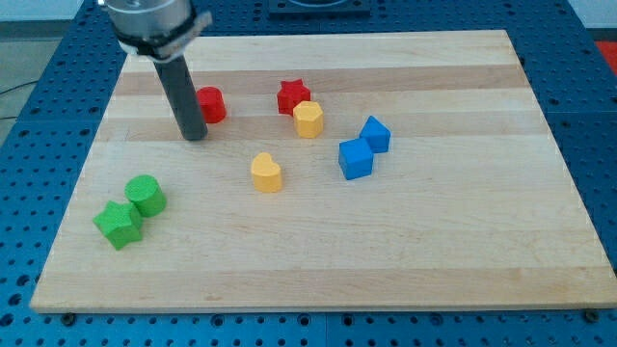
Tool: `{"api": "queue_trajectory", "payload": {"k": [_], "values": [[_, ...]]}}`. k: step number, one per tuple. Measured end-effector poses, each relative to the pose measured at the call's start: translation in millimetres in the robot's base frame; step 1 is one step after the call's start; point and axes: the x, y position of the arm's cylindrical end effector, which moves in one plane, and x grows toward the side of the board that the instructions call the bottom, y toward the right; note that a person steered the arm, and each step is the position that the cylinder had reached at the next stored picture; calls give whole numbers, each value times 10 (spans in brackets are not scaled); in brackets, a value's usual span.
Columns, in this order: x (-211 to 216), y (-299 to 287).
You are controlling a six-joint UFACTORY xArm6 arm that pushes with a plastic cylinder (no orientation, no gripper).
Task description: Push the red circle above to the yellow heart
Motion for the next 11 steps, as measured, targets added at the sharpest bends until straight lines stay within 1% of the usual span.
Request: {"api": "queue_trajectory", "payload": {"k": [1,2,3,7,9,10,11], "values": [[-282,-9],[-527,230],[-544,350],[-841,351],[-915,351],[-777,50],[-754,-10]]}}
